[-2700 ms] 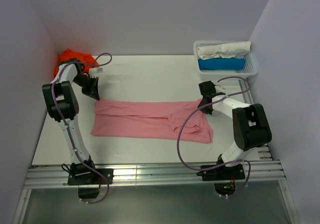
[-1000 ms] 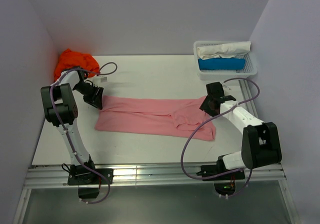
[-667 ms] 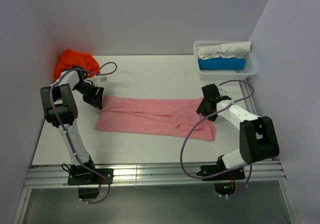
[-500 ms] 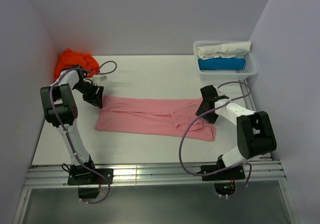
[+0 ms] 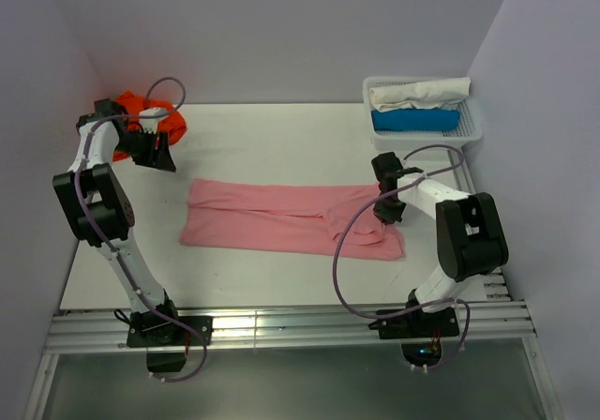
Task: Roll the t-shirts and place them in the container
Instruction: Fold the tshirt
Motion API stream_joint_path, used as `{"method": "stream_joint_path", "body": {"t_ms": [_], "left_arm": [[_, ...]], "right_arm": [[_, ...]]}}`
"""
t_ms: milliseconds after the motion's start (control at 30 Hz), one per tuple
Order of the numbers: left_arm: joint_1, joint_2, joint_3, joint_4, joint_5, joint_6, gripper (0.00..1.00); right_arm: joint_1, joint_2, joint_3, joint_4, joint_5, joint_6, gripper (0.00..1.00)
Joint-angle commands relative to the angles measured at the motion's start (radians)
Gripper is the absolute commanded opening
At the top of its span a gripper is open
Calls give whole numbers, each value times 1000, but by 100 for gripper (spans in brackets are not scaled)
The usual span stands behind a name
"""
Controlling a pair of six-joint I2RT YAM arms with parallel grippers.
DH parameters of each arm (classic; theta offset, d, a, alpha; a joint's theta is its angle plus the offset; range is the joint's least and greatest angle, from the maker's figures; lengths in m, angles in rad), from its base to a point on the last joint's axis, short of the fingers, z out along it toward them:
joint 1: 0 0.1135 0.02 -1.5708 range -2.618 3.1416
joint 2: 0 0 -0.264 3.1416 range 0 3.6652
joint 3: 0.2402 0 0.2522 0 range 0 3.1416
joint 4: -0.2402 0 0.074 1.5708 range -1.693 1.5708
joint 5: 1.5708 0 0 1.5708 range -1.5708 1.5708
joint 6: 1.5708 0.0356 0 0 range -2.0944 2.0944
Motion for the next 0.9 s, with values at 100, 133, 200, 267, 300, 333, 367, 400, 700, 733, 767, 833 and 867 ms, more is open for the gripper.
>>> {"method": "stream_joint_path", "body": {"t_ms": [100, 133, 200, 267, 300, 333, 367, 400, 700, 733, 767, 833, 867], "left_arm": [[31, -103, 1, 14, 66, -13, 55], [31, -107, -15, 21, 64, -13, 56], [30, -117, -27, 23, 67, -10, 56], [30, -126, -45, 23, 73, -10, 56], [30, -126, -50, 24, 85, -9, 56], [30, -124, -58, 23, 92, -10, 56], [30, -123, -61, 17, 96, -2, 57], [30, -114, -61, 11, 102, 1, 57], [-24, -80, -73, 7, 167, -4, 62], [-35, -74, -82, 27, 165, -18, 63], [-55, -66, -82, 26, 167, -33, 62], [-76, -45, -93, 40, 168, -47, 62], [-94, -40, -101, 49, 164, -65, 62]], "right_arm": [[-75, 36, 77, -103, 112, -72, 15], [-88, 34, 82, -107, 118, -78, 15], [-127, 31, 87, -107, 130, -101, 16], [-151, 31, 96, -112, 141, -119, 20], [-171, 36, 97, -110, 146, -127, 23], [-180, 39, 100, -112, 150, -136, 27], [-187, 41, 108, -118, 159, -139, 34], [-197, 44, 108, -123, 173, -138, 38], [-81, -217, 71, -103, 94, 20, 54], [-37, -235, 73, -98, 83, 81, 55], [56, -264, 74, -74, 71, 112, 54], [153, -280, 76, -40, 64, 230, 54], [237, -283, 77, -25, 63, 270, 53]]}}
